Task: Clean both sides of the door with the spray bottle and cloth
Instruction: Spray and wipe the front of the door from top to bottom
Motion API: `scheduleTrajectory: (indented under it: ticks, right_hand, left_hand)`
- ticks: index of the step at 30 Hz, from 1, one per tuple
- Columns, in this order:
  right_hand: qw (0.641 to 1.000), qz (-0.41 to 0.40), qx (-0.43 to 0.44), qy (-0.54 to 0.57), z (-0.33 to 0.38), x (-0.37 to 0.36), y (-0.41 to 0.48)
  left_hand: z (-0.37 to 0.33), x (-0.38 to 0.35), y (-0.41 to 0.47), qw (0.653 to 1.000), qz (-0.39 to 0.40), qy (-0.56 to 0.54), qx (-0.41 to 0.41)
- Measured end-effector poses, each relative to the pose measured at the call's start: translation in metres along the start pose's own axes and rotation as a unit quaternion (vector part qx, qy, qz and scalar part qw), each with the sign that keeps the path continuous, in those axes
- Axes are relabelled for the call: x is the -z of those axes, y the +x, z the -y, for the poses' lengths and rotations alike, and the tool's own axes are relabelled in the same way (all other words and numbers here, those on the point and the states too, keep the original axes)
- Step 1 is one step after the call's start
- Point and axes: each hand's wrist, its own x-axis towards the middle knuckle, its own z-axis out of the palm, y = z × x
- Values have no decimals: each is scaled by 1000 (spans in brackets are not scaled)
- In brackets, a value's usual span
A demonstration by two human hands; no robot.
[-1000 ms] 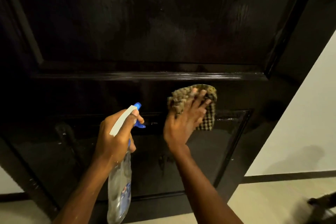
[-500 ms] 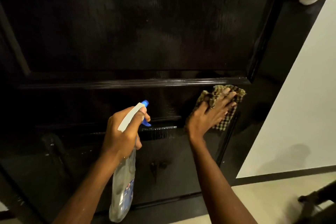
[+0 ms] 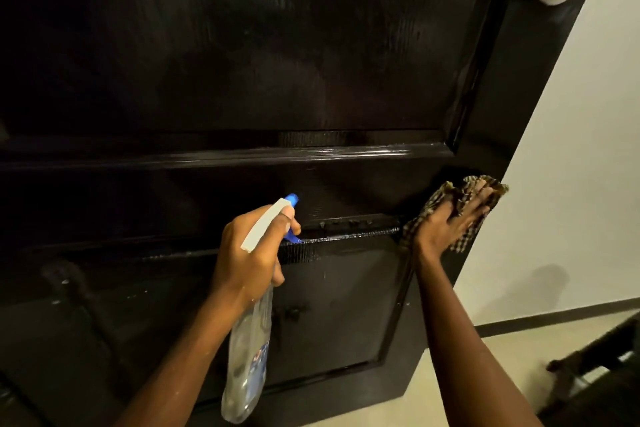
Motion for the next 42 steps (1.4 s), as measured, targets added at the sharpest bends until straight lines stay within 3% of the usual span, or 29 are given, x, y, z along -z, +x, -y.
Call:
scheduleTrajectory:
  ticks: [3,5,10,14,20,29,34,42]
  right_hand:
    - [998,-7,-57,12,-1,-8,-26]
    - [999,15,-51,4,4,-20,-57]
    - [979,122,147,-68,27,-56,-142]
    - [928,219,277,-120,53,-88,-198]
    - [830,252,459,-193,70,-120,-275]
    - [737,319,561,-203,84,-154,-364]
    - [694,296,629,-188,64,-143,-333]
    - [603,407,659,-191,62,-120,-287]
  left_hand:
    - [4,8,-4,1000,-10,0,-1]
    - [8,16,-7,1000,-25,-2,3]
    - [17,44,-17,998,-61,9,8]
    - [24,81,-31,994,-108,19,22]
    - [34,151,-57,980,-188,60,24]
    - [57,243,-83,970,-225,88,23]
    - [68,248,-76,978,-195,69,25]
    - [80,215,-71,986,-156,55,11]
